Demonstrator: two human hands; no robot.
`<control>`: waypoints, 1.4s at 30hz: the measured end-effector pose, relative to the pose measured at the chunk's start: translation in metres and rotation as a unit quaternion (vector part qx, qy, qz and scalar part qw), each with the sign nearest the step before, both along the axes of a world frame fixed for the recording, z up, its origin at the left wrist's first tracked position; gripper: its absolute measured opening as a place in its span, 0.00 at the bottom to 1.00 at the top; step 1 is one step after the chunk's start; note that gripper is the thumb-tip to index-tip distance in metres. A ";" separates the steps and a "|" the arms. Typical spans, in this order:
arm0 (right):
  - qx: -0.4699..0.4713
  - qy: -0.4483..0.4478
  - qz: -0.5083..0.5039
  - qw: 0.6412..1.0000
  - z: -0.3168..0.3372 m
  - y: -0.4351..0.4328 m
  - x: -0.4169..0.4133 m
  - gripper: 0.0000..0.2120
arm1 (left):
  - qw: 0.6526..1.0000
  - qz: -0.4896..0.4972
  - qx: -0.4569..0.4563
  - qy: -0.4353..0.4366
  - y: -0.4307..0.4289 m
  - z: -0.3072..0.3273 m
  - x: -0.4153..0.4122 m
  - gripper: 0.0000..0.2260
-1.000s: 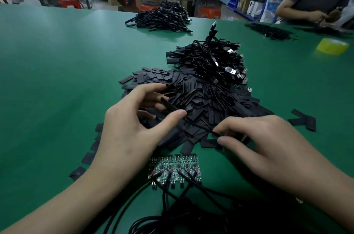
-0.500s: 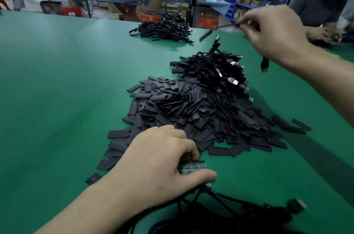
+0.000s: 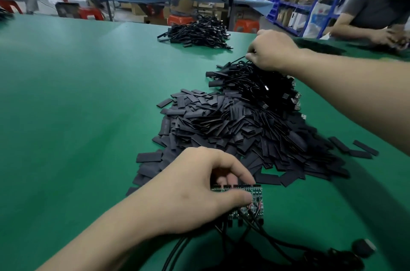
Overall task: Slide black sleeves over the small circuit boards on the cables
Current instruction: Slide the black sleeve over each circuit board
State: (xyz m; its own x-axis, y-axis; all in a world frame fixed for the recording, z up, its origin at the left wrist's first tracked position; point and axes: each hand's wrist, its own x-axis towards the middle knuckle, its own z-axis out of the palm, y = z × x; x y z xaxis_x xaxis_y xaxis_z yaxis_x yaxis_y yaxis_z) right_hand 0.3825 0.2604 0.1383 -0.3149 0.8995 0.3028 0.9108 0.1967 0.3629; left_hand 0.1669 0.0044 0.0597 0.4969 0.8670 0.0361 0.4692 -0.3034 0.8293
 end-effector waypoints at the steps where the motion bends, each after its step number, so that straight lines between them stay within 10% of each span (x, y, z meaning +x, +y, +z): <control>1: 0.009 -0.005 -0.003 1.000 0.003 -0.008 -0.001 0.21 | 1.000 -0.010 -0.022 -0.015 0.001 0.001 -0.002 0.06; 6: 0.003 0.184 0.128 0.975 0.006 -0.106 -0.004 0.17 | 0.989 -0.030 -0.116 -0.083 0.006 0.001 -0.004 0.05; 12: -0.310 0.375 0.164 0.858 -0.041 -0.239 0.010 0.16 | 0.978 0.004 -0.142 -0.151 0.007 -0.003 -0.002 0.09; 16: -0.324 0.495 0.156 0.791 -0.067 -0.262 0.016 0.08 | 0.975 0.018 -0.135 -0.175 0.003 -0.004 0.002 0.12; 27: -0.259 0.544 0.150 0.784 -0.083 -0.275 0.009 0.07 | 0.990 0.027 -0.088 -0.108 -0.003 0.000 0.008 0.11; 42: -0.376 0.690 0.163 0.596 -0.090 -0.269 0.004 0.08 | 0.974 0.039 -0.145 -0.167 0.000 -0.006 0.008 0.11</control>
